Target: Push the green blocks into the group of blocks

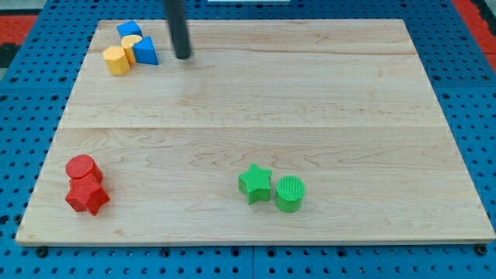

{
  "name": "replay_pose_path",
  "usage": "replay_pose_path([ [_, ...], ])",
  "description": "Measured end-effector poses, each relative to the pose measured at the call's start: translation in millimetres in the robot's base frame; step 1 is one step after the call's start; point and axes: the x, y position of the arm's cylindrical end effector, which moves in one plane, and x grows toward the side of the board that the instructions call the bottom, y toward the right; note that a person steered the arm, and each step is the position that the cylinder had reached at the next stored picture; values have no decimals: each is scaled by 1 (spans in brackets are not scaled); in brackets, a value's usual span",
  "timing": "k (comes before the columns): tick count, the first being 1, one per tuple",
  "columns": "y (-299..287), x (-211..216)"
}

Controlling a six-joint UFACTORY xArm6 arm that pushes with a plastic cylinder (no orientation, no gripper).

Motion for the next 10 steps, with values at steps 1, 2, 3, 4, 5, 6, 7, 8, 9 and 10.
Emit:
replay_pose_path([
  [1, 119, 79],
  [2, 222, 166],
  [3, 269, 246],
  [4, 195, 262],
  [5, 102, 270],
  [6, 24, 242],
  [7, -9, 197],
  [8, -56, 166],
  [9, -104, 141],
  [10, -132, 134],
])
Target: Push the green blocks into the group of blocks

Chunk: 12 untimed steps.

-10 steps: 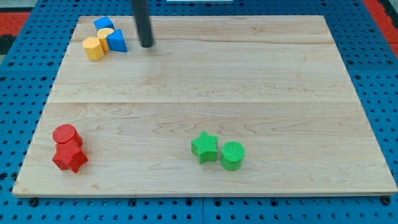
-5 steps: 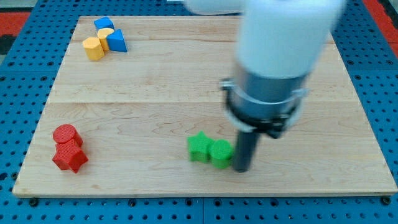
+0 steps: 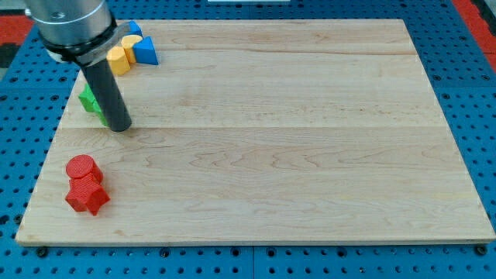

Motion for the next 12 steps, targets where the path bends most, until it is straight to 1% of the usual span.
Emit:
replay_pose_path([
  [1, -21, 0],
  [3, -55, -19],
  [4, -60, -20],
  [5, -60, -10],
  [6, -104, -25],
  [7, -78, -45],
  [8, -24, -70],
  [9, 14, -71],
  [10, -57, -48],
  [11, -105, -57],
  [12, -91, -87],
])
